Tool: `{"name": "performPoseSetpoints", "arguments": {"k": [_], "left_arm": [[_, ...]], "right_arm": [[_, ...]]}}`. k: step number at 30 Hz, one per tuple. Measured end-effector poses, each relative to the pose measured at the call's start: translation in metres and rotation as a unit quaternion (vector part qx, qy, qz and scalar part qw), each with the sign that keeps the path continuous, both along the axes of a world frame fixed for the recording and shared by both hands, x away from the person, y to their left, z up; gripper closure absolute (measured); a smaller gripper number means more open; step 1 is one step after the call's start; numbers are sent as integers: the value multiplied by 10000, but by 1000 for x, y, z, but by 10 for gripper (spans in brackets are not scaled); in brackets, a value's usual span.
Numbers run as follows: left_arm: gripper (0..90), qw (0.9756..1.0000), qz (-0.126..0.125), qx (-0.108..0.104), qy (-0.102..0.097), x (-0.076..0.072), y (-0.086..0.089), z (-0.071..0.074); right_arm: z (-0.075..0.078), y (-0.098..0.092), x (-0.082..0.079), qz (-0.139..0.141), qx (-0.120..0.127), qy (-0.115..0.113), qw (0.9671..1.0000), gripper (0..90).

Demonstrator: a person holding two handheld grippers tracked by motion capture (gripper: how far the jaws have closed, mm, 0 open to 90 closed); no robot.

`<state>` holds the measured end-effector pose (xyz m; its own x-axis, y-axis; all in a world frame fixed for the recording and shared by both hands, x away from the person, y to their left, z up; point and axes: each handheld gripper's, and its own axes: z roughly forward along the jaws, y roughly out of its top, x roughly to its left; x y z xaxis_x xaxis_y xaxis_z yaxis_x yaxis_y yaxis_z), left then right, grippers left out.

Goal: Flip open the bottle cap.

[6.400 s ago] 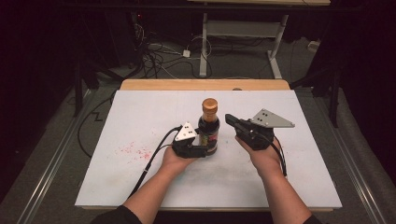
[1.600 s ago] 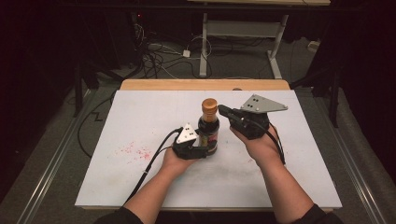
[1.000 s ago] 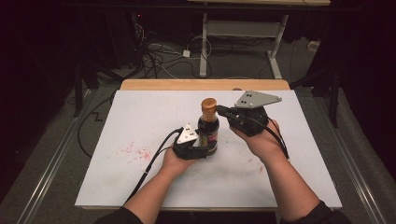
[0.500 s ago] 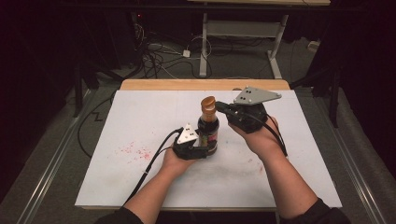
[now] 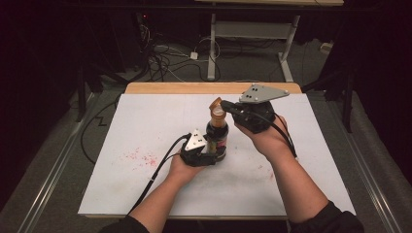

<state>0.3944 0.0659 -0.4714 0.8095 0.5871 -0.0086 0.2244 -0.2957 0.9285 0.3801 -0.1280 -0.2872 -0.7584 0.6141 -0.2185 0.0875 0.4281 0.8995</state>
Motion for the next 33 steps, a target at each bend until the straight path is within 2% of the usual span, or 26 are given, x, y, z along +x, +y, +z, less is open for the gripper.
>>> {"name": "performPoseSetpoints", "arguments": {"k": [2, 4, 12, 16, 22, 33], "left_arm": [[297, 10000, -6, 0, -6, 0, 0, 0], [297, 10000, -1, 43, -68, -1, -2, 0], [295, 10000, -2, 13, -42, -1, -1, 0], [294, 10000, -3, 0, -43, -1, -1, -1], [293, 10000, -20, -12, -44, 0, 0, -1], [291, 10000, -11, -20, -49, 0, 0, -1]], "right_arm": [[1, 3, 2, 3, -36, -5, 10000, 900], [3, 6, 3, 38, 40, 9, 10000, 900], [11, 33, 7, 232, -57, -58, 9997, 900], [10, 38, 9, 256, -11, -45, 9997, 900], [9, 34, 7, 260, 63, -45, 9996, 900], [3, 12, 6, 119, 279, 51, 9995, 900]]}}
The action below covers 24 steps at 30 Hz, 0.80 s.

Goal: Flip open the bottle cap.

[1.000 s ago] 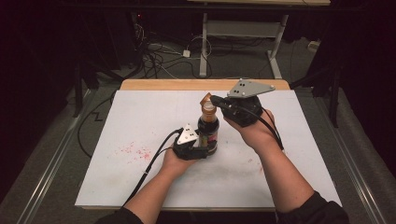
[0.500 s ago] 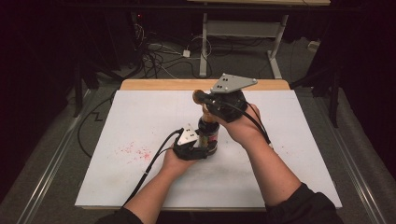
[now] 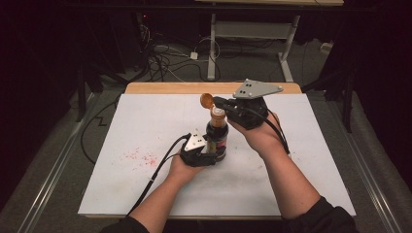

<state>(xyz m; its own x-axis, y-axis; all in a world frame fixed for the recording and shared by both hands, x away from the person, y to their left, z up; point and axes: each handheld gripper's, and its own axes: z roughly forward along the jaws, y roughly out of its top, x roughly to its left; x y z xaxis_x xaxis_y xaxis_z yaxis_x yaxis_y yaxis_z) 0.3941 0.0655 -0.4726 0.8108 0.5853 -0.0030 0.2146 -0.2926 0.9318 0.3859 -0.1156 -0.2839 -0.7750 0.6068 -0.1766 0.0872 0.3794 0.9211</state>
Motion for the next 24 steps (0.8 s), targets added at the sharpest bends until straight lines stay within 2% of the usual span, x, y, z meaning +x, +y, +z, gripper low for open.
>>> {"name": "performPoseSetpoints", "arguments": {"k": [15, 19, 24], "left_arm": [[287, 10000, 14, -3, 14, 0, 0, 0], [285, 10000, 15, -3, 22, 0, 0, 0], [284, 10000, 22, 9, 29, 0, 0, 1]], "right_arm": [[-15, -36, -2, -319, 100, 105, 9994, 900], [-26, -47, -1, -416, 128, 184, 9989, 900], [-47, -60, -1, -537, 176, 354, 9978, 900]]}}
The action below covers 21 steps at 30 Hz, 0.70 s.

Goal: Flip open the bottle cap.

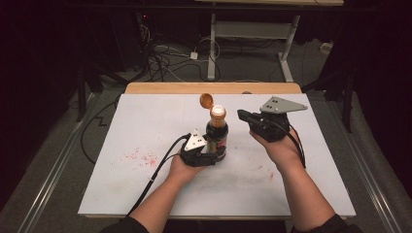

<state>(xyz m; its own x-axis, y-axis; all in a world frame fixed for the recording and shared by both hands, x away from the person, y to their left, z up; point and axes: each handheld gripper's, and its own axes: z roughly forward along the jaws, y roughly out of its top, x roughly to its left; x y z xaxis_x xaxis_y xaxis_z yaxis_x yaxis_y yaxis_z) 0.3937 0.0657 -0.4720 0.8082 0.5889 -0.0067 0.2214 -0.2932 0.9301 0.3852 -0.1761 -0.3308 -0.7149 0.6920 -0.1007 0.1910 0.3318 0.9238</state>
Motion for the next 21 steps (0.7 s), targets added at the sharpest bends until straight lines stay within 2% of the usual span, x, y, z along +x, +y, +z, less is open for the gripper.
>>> {"name": "performPoseSetpoints", "arguments": {"k": [2, 3, 4, 6, 9, 15, 21], "left_arm": [[283, 10000, 4, 3, 6, 0, 0, 0], [282, 10000, 4, 1, 8, 0, 0, 0], [281, 10000, 5, -3, 10, 0, 0, 0], [281, 10000, 10, -10, 15, 0, 0, 0], [280, 10000, 17, -12, 24, 0, 0, 0], [273, 9999, 17, -35, 95, 0, 1, 1], [225, 9995, -112, -50, 290, 0, 5, -3]], "right_arm": [[-9, -4, 0, -33, -6, 66, 10000, 900], [-14, -5, 0, -49, -4, 99, 9999, 872], [-23, -9, 0, -71, -1, 181, 9998, 858], [-27, -11, 0, -73, 8, 224, 9997, 850], [-45, -17, -1, -149, 14, 379, 9992, 783], [-78, -27, -3, -223, 86, 589, 9980, 583], [-106, -36, -7, -399, 148, 722, 9965, 395]]}}
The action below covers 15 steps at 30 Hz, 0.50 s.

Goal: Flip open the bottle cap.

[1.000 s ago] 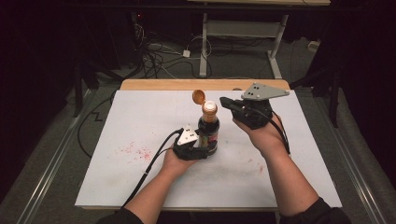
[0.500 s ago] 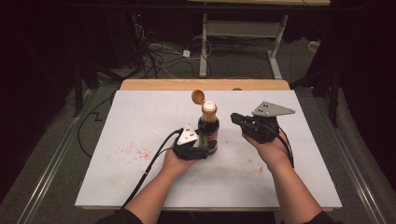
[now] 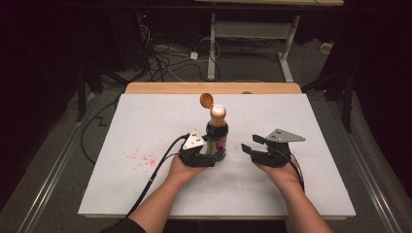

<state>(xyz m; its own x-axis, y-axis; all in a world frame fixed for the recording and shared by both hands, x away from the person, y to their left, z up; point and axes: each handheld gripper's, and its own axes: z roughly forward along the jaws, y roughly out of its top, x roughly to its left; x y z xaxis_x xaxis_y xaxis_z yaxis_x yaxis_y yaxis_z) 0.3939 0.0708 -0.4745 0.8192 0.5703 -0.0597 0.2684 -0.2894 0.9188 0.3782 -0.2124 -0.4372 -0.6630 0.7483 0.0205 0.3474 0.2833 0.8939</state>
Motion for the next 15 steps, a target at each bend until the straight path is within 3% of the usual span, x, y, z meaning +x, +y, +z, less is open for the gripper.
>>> {"name": "performPoseSetpoints", "arguments": {"k": [7, 15], "left_arm": [[171, 9999, -34, 20, 150, -2, 9, -3], [102, 9996, 33, 29, 288, -9, 30, -4]], "right_arm": [[-20, -10, -6, -209, -23, 77, 9997, 213], [-32, -19, -16, -385, -92, 111, 9992, 81]]}}
